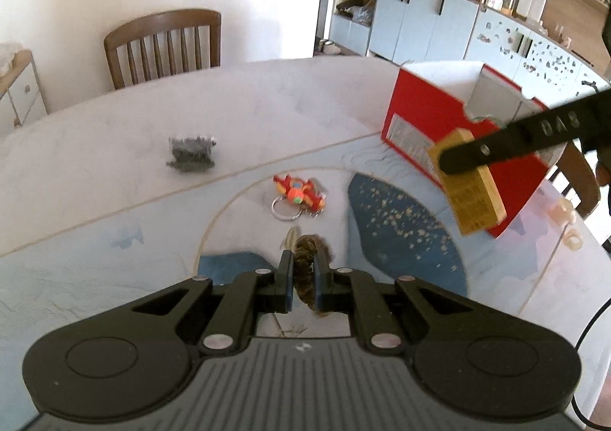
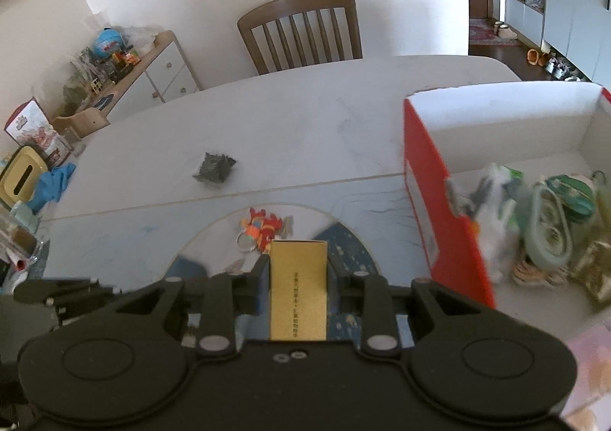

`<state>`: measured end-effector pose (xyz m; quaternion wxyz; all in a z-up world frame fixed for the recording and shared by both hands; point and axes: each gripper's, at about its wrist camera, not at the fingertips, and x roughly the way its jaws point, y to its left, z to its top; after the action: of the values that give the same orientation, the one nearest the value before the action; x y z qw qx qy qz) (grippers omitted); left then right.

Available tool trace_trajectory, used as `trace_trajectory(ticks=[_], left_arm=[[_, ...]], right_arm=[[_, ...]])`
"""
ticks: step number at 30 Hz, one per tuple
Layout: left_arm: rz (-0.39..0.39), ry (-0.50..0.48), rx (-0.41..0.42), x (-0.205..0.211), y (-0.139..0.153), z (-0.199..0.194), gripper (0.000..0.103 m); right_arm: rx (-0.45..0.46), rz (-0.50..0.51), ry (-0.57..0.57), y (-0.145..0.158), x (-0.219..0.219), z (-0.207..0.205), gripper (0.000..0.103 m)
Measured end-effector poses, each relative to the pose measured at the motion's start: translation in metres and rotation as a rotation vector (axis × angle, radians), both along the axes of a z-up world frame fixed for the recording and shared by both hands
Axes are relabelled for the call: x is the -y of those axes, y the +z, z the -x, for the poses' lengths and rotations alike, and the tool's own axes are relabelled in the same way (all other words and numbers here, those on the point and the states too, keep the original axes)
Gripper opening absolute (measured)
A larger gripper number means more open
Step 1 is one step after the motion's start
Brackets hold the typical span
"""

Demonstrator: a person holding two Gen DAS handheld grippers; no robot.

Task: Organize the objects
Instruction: 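Carry the woven ring with the left gripper while the right carries the yellow box over the red box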

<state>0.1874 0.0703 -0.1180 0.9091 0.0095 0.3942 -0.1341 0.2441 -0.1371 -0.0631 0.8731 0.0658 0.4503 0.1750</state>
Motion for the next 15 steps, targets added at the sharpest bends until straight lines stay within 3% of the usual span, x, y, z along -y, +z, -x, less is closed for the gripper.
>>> trace_trajectory(ticks=[15], left_arm=[[0.049, -0.128, 0.062, 0.06, 0.078, 0.011, 0.01]], right_arm=[[0.068, 0.015, -0.013, 0.048, 0.061, 0.028, 0.028]])
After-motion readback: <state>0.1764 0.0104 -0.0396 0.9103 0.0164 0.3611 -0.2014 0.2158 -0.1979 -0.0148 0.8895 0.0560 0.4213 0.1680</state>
